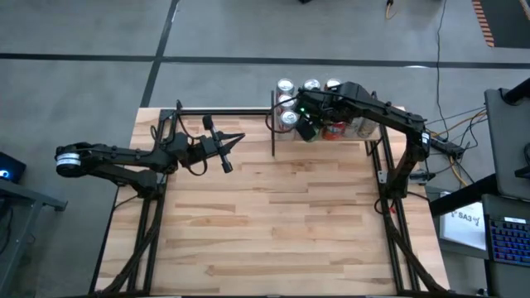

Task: Place canned beverage on shelf
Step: Put the green soda can on the shelf aligned in front of the other green soda can

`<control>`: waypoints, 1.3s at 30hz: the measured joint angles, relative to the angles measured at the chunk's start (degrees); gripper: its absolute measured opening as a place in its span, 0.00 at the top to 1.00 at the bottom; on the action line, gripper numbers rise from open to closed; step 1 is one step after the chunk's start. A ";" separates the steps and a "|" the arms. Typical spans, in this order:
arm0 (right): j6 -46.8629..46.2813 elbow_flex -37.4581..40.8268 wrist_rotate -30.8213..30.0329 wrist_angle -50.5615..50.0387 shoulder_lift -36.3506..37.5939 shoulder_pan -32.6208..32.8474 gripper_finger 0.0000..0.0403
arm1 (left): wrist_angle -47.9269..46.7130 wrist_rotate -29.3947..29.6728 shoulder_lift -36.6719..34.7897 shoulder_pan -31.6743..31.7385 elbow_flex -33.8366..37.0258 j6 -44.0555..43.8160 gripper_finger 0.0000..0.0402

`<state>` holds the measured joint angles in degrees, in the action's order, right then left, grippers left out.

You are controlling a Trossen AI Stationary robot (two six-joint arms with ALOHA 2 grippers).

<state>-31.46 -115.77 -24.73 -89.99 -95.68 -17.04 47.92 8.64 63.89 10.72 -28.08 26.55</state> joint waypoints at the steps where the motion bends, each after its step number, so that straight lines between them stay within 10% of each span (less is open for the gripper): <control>1: 0.02 0.27 -0.56 0.07 0.00 0.00 0.97 | 0.00 0.00 -0.01 0.00 0.00 0.00 1.00; 39: 1.07 1.51 -3.61 4.39 -0.09 2.20 0.97 | 0.00 0.00 -0.01 0.00 -0.02 0.44 1.00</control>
<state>-30.40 -114.26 -28.34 -85.59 -95.77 -14.84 47.92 8.64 63.88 10.72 -28.10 26.98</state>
